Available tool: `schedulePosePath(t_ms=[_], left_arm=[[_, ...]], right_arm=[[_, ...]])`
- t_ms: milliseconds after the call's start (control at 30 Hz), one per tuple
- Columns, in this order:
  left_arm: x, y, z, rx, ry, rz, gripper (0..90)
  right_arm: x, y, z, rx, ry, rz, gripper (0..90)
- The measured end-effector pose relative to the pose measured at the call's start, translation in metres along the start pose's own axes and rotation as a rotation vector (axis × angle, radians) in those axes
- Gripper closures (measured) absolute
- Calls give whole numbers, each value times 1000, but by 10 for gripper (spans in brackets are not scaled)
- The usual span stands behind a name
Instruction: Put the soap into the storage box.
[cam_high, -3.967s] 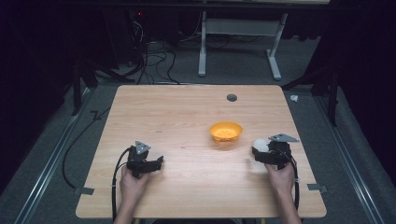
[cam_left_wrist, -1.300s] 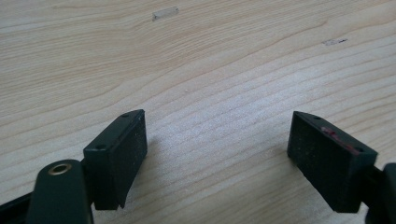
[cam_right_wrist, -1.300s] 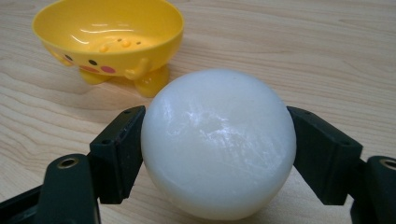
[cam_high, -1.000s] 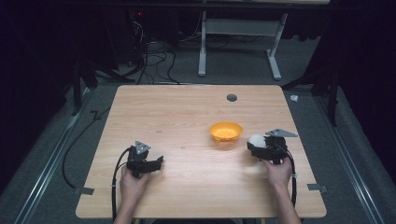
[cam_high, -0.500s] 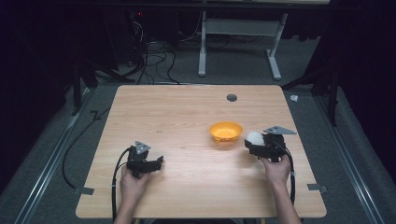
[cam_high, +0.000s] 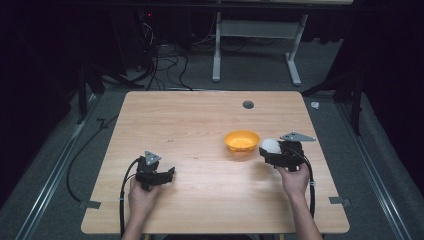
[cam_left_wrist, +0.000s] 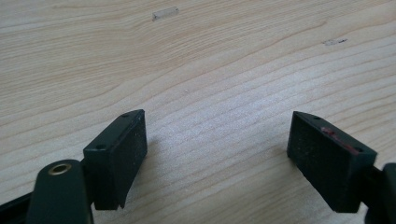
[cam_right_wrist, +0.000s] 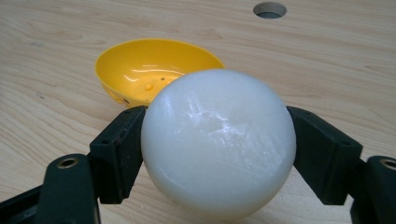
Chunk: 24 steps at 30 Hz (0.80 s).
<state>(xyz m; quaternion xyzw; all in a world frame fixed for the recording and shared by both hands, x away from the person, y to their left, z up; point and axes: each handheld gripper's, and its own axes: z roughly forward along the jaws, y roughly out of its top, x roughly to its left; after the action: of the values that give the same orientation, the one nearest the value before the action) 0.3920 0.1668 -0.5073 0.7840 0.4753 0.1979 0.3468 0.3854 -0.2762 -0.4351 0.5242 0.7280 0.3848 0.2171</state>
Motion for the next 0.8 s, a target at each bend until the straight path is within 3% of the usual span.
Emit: schedulePosePath(t_ms=[167,800], left_arm=[[0,0,0,0,0,0,205],[0,0,0,0,0,-1,205]], right_arm=[[1,3,0,-16,8,10,249],[14,24,6,-12,32,-42,249]])
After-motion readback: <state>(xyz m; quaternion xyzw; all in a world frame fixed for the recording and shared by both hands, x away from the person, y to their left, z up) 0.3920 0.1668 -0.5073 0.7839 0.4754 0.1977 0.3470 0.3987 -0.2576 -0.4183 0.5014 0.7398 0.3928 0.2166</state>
